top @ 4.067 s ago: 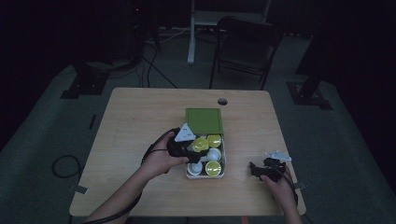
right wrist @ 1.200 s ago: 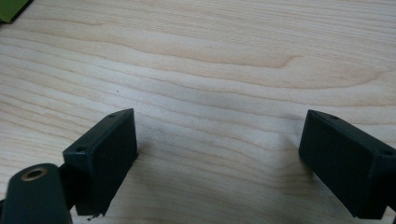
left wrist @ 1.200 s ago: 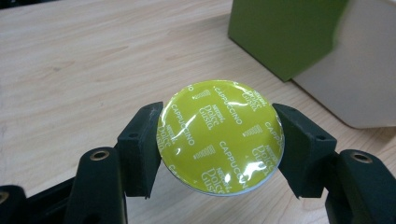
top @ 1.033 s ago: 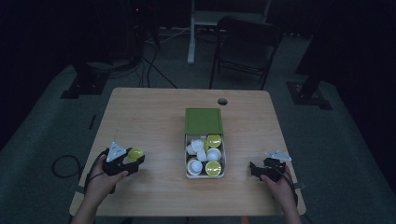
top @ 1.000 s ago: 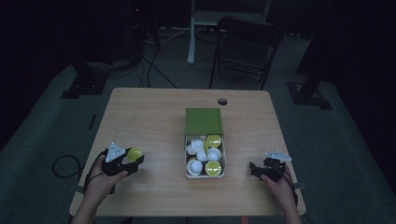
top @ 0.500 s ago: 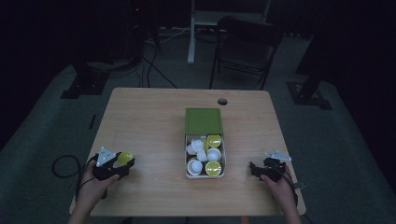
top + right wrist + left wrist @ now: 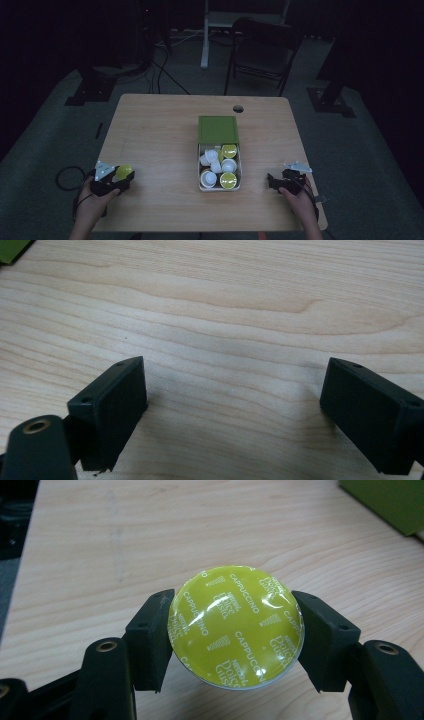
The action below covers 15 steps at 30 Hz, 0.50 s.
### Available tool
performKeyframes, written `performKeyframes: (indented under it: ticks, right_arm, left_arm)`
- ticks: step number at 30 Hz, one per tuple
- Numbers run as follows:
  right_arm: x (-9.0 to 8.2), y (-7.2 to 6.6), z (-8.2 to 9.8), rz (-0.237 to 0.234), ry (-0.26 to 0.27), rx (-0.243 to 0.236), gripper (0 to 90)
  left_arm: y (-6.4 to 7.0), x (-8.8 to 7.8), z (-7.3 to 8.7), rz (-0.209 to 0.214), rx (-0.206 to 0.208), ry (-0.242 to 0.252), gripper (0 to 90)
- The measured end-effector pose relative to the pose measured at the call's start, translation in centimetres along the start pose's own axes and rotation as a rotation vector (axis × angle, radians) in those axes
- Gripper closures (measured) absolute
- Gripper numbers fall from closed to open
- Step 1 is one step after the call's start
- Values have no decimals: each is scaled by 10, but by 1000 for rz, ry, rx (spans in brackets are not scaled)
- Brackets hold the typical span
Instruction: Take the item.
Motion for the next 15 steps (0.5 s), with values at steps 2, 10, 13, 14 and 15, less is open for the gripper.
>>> performKeyframes:
  ticks: [2,10,13,14,15]
  right_arm:
    - [0,0,0,0,0,0,111]
    - [0,0,0,0,0,0,111]
    - [0,0,0,0,0,0,111]
    - [0,0,0,0,0,0,111]
    - [0,0,0,0,0,0,111]
  left_arm:
    - [-4,0,3,-21,-2,-4,383]
    - [-13,0,11,-72,7,-22,383]
    - [-14,1,12,-76,12,-26,383]
    - [-13,2,13,-73,9,-27,383]
    - [-13,2,14,-73,12,-30,383]
Point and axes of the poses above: each handheld gripper's, and its own axes: x roughly forward along the jaws, z roughly out of its underside, y roughly to its right, the point moved 7 cm from there along x, roughly forward along the jaws, and after that the axes turned 5 degrees about y, right-handed, at the moved point
